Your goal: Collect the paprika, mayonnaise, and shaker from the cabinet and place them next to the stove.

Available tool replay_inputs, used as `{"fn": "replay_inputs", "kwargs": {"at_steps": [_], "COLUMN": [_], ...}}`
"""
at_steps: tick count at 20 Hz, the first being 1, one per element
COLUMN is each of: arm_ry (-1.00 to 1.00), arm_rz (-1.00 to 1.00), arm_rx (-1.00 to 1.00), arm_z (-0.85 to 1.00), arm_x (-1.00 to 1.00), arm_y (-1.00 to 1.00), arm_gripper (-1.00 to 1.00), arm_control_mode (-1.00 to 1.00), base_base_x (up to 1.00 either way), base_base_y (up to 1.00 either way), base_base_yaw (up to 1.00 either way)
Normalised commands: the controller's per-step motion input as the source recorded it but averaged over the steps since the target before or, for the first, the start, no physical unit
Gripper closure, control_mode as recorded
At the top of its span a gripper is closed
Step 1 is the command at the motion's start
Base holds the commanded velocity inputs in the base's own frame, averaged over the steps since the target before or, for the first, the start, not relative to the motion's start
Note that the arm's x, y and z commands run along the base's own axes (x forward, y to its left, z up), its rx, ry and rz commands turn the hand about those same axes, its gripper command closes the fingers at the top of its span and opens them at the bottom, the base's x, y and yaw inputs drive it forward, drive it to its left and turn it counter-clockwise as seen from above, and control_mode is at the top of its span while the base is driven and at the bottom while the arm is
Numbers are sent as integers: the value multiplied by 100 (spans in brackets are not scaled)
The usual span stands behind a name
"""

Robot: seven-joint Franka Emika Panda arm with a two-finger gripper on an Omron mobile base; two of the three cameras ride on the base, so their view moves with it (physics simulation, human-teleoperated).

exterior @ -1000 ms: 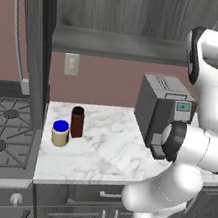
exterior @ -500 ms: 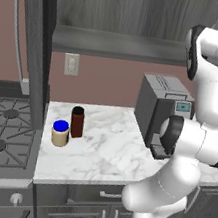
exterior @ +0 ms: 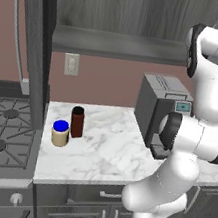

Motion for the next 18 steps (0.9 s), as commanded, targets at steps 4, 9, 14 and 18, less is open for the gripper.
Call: {"fn": "replay_inputs", "kwargs": {"at_steps": [4,9,14,18], "arm_ry": [0,0,0,0], "arm_rz": [0,1,1,0], "arm_rx": [0,0,0,0], "arm_z": [-3,-3,-1,0], "arm_x": [10,5,0,0], "arm_y": [0,0,0,0], "arm_gripper": [-100,-100,-100,-100], "arm_control_mode": [-100,-100,-100,-100], "base_base_x": [0,0,0,0], "base_base_y": [0,0,0,0], "base_base_yaw": [0,0,0,0]}}
